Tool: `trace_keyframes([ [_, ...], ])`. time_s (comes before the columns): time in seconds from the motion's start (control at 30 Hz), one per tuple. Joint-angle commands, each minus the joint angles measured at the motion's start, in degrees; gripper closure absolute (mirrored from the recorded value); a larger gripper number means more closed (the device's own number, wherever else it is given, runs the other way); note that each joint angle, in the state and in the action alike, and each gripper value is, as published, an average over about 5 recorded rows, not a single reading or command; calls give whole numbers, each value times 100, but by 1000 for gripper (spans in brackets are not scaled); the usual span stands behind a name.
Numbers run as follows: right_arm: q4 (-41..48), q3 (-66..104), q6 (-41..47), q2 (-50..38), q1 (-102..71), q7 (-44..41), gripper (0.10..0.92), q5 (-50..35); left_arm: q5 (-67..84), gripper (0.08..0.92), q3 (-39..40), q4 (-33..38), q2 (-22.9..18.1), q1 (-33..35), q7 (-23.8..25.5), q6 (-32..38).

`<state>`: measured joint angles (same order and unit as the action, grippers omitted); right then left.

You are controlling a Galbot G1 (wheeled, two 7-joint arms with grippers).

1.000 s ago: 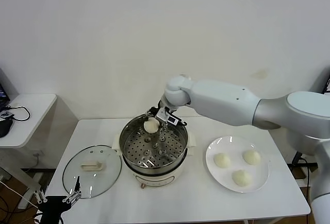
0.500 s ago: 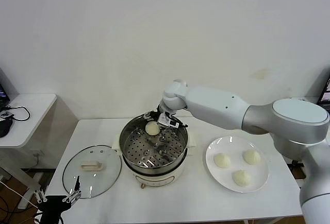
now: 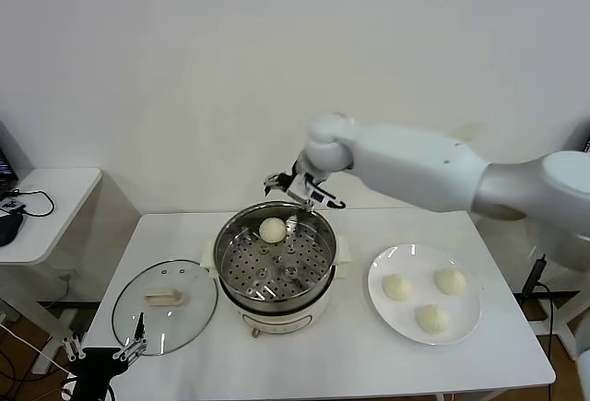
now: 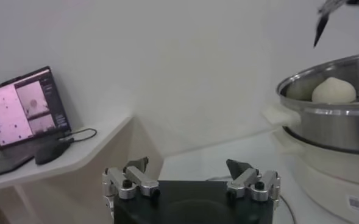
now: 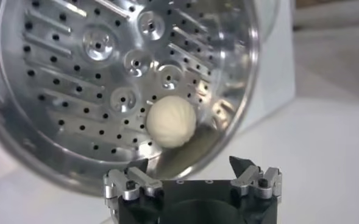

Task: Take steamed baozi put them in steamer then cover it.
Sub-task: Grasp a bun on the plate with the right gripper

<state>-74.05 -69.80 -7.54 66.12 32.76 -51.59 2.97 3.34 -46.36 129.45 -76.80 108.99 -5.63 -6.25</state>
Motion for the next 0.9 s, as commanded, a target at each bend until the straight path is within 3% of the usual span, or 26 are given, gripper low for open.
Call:
trace_keyframes([
  [0.03,-1507,131,2028,-1732,575,-463,203,-1450,41,177,-25,33,79,4,13,-19],
  [0.23,-2152,183,2814,-3190,287,-506,203,-1468,55,177,-7,9,162,1,17,-25],
  [0.43,-2385,397,2899,-4032,-493,-544,203,-1150,72,177,10,-57,223,-28,21,-30],
  [0.9,-1940,1080,2805,-3991,-2325,-431,202,-224,76,177,-57,-50,188,2,33,-58],
])
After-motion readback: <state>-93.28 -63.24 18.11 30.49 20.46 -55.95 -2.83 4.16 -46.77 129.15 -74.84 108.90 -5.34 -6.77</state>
